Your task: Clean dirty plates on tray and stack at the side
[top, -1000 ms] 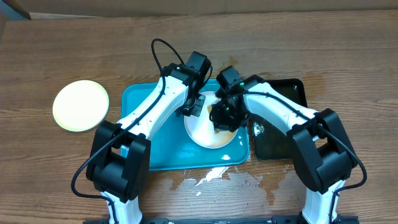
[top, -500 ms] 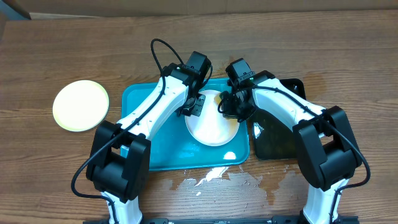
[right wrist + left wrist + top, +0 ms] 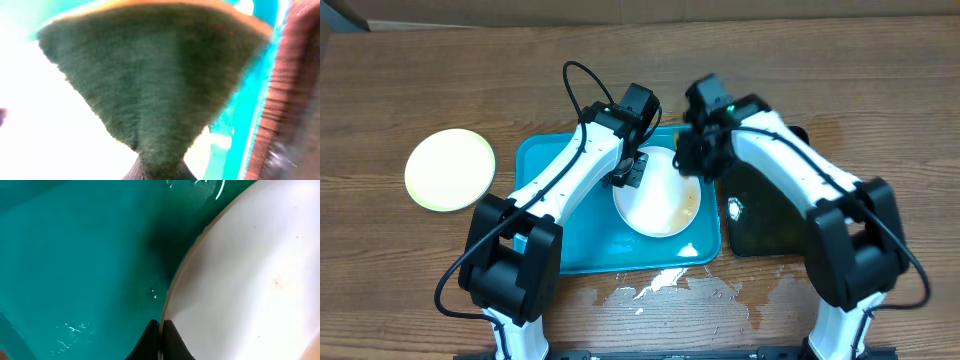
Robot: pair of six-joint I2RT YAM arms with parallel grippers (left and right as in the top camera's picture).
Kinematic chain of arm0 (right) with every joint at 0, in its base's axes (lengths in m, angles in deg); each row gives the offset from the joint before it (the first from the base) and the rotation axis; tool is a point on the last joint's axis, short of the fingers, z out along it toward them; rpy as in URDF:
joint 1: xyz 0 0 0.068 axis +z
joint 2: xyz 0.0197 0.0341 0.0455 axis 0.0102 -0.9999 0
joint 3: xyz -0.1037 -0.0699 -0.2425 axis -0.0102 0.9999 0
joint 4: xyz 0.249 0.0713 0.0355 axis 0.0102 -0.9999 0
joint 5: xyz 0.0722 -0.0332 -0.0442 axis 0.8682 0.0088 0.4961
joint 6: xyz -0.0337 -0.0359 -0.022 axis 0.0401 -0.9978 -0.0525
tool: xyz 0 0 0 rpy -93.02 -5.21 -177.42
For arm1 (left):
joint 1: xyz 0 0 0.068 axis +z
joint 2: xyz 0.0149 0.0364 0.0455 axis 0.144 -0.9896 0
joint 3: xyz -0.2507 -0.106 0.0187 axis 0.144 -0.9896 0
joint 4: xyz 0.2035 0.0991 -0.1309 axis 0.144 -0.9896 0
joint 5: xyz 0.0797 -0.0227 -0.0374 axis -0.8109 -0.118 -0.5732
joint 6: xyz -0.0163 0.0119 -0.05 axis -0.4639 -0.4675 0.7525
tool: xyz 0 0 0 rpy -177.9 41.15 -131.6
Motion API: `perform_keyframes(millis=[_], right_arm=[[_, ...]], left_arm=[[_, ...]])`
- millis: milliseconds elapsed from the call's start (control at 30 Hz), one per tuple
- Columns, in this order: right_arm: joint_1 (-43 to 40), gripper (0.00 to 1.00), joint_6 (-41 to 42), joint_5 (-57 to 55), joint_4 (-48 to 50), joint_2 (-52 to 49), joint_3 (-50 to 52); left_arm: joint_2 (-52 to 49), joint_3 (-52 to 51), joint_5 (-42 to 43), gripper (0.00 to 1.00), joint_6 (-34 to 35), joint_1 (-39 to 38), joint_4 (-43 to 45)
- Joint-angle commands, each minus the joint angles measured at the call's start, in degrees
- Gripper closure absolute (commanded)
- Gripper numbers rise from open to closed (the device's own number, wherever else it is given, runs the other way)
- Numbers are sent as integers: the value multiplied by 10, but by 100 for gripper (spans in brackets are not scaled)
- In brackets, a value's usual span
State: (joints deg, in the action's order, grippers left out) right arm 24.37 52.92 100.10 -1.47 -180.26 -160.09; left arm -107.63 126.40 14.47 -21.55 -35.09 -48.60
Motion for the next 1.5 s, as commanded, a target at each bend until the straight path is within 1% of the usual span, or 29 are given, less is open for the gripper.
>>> perform_keyframes(millis=[0,200,333,467,733,1000,1167,1367,1467], right_arm=[[-25,96,-14,15,-35,68,-59],[-89,96,-15,15,-115,88,-71],[-149,96,-19,15,-159,88,-71],[-201,96,-35,15,-184,88,-71],[-281,96,-47,15,-215,88,-71],[-311,94,-64,14,-218,88,-71],[-311,93,-64,0,-219,88,-71],[-311,93,-64,0,-219,88,-71],[-311,93,-64,0,-219,88,-71]], left_arm=[[14,0,-21,96,-1,-1,-2],[36,4,-41,96,-1,-1,-3],[42,27,-30,96,0,-1,-21],[42,61,4,96,4,-1,-45],[42,128,10,96,15,-1,-74],[42,152,12,96,19,-1,-79],[42,162,50,96,35,-1,-80],[42,167,64,96,56,-2,-73],[42,167,86,96,68,-2,-62]])
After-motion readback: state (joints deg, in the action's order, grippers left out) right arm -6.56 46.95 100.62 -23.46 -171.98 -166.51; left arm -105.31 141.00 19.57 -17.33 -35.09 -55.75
